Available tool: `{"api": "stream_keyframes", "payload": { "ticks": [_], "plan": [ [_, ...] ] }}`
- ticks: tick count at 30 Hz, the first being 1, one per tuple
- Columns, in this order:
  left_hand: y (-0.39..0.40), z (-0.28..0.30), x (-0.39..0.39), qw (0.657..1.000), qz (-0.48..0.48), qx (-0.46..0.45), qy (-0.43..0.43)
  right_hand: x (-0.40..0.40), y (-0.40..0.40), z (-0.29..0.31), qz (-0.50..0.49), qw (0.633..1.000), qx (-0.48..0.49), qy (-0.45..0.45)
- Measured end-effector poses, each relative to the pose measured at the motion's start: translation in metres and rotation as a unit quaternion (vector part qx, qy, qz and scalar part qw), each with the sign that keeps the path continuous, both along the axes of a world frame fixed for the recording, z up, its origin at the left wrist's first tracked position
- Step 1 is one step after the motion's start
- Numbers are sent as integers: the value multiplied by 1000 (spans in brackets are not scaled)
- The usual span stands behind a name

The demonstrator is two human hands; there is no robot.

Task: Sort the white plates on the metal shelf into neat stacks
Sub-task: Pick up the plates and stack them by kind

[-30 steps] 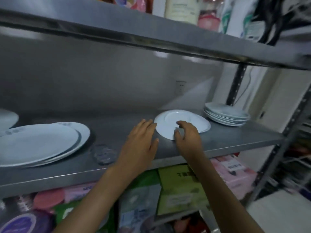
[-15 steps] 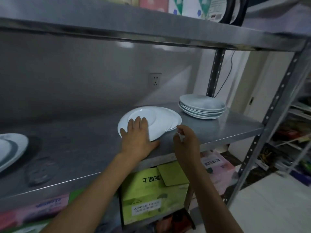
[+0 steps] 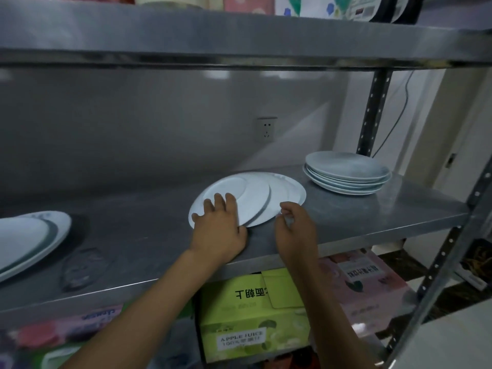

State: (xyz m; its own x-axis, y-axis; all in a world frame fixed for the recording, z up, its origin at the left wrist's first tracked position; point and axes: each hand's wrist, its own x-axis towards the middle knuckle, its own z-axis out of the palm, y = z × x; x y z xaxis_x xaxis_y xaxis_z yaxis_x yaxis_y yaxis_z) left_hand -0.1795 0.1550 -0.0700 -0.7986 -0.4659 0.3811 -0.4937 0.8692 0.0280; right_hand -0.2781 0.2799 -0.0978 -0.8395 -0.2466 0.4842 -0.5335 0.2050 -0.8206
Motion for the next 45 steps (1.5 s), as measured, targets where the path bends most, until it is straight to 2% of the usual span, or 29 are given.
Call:
{"api": "stream_keyframes", "payload": {
  "ticks": [6,11,15,19,22,25,29,31,33,39,40,43,45],
  "plan": [
    [-5,20,20,996,11,-21,83,10,-5,7,-6,1000,-9,3],
    [-27,35,49,983,17,35,181,32,-13,23,9,1000,-24,17],
    [-40,47,86,960,19,49,273,57,-35,30,63,997,-51,6],
    [-53,60,131,899,28,116,421,89,-63,39,136,989,-52,-23],
    [-60,70,166,855,34,166,490,113,-91,41,180,981,-36,-61],
    [-66,76,198,806,45,233,542,138,-120,48,250,959,-11,-131],
    [-78,75,236,717,62,338,607,174,-146,62,356,913,-47,-195],
    [-83,74,254,693,72,358,622,190,-159,64,393,892,-63,-215],
    [-89,70,271,681,90,367,627,206,-174,66,398,890,-67,-212],
    [-103,62,311,671,136,404,606,228,-225,64,370,894,-48,-247],
    [-105,59,317,687,147,400,588,230,-235,62,366,891,-43,-267],
    [-109,48,332,768,201,326,513,232,-257,54,349,889,-28,-294],
    [-108,43,340,797,220,280,487,232,-264,50,343,894,-13,-287]
  ]
}}
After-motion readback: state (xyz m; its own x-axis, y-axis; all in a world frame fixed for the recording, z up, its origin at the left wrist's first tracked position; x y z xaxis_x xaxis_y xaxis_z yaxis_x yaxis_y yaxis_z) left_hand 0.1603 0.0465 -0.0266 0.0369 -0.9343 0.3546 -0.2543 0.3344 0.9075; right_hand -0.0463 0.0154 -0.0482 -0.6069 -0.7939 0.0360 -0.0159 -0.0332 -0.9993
